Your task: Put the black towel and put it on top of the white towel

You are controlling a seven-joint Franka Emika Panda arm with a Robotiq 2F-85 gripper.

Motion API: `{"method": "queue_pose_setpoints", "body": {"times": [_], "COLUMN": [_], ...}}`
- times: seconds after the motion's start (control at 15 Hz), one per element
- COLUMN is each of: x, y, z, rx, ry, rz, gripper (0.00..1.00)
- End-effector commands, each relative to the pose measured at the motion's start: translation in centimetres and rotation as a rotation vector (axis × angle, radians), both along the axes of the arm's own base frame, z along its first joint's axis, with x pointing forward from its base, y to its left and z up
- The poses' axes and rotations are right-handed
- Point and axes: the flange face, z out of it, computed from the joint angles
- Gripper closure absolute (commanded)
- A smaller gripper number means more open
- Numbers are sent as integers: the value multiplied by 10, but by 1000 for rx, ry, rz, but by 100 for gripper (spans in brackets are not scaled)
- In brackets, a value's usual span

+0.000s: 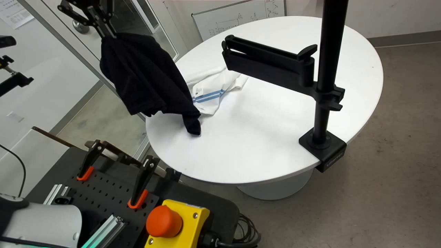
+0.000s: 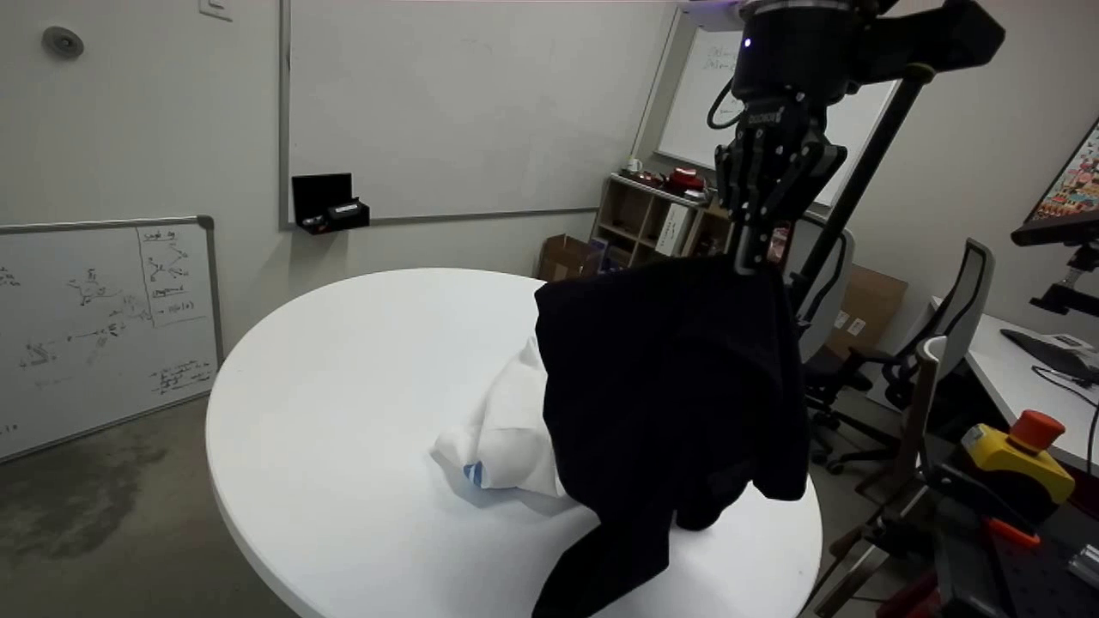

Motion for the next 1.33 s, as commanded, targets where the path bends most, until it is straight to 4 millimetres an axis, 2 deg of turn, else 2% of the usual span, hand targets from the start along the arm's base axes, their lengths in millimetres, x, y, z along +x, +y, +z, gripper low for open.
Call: {"method": "queue_pose_setpoints", "body": {"times": [0.0, 0.13, 0.53, 0.6, 0.87, 0.93, 1.07, 1.27], "x": [-8, -6, -4, -4, -9, -6, -8, -8], "y": [-2, -6, -24, -29, -44, -39, -45, -46], "z": [-7, -12, -10, -6, 14, -3, 7, 10], "rx": [17, 17, 27, 31, 25, 14, 13, 14], "ry": [-42, -54, -51, -35, 17, 2, 10, 7], "rz": [-26, -40, -102, -123, -200, -158, -176, -180], "gripper": [60, 46, 4, 1, 0, 0, 0, 0]}}
